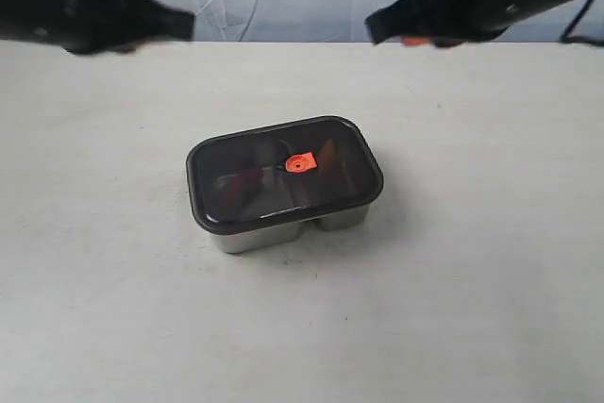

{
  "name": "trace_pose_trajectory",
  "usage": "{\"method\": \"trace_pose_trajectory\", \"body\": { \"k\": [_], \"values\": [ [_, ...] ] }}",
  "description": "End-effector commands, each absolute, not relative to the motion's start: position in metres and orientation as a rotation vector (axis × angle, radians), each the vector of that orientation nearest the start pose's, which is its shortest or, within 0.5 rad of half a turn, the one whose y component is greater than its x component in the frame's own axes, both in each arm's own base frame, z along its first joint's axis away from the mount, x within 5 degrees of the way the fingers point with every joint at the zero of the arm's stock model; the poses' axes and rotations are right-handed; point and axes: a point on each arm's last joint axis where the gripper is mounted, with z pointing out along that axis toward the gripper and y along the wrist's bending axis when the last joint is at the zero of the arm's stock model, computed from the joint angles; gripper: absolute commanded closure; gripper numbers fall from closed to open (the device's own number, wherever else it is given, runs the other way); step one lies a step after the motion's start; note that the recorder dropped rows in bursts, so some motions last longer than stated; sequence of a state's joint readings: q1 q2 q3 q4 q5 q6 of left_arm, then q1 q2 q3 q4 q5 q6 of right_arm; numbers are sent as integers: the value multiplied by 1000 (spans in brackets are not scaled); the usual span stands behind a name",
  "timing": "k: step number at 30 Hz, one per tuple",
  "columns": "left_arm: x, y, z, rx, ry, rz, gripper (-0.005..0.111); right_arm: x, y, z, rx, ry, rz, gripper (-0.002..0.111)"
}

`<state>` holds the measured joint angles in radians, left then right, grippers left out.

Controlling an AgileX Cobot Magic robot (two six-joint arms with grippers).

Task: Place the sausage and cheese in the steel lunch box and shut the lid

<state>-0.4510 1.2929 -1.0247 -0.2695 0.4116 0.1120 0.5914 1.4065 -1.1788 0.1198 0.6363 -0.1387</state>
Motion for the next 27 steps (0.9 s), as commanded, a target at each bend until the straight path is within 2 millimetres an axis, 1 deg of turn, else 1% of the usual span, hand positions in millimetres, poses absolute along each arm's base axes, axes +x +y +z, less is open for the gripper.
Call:
{"method": "trace_pose_trajectory", "body": {
  "k": [1,3,5,7,10,14,16,19,21,23,25,27],
  "values": [
    [180,-109,387,415,1886,-527,107,195,140,379,-708,2112,419,108],
    [143,-97,392,417,1809,-589,107,165,126,386,-658,2069,523,108],
    [116,-85,386,416,1767,-631,107,141,111,389,-629,2009,562,108],
    [94,-71,376,384,1735,-661,107,122,99,382,-613,1979,582,108],
    [70,-56,356,360,1722,-686,107,101,86,367,-605,1971,607,108],
    [53,-46,320,357,1758,-698,107,81,74,338,-595,1990,632,108],
    [47,-42,305,359,1759,-695,107,76,70,322,-584,1987,629,108],
    [41,-38,289,361,1754,-689,107,74,67,302,-554,1977,625,108],
    [39,-37,280,367,1764,-681,107,74,67,290,-539,2009,631,108],
    [39,-37,274,373,1792,-683,107,72,69,279,-515,2064,677,108],
    [39,-37,272,382,1797,-669,107,68,70,274,-520,2124,715,108],
    [39,-37,272,385,1796,-662,107,66,70,271,-542,2162,714,108]
  ]
}}
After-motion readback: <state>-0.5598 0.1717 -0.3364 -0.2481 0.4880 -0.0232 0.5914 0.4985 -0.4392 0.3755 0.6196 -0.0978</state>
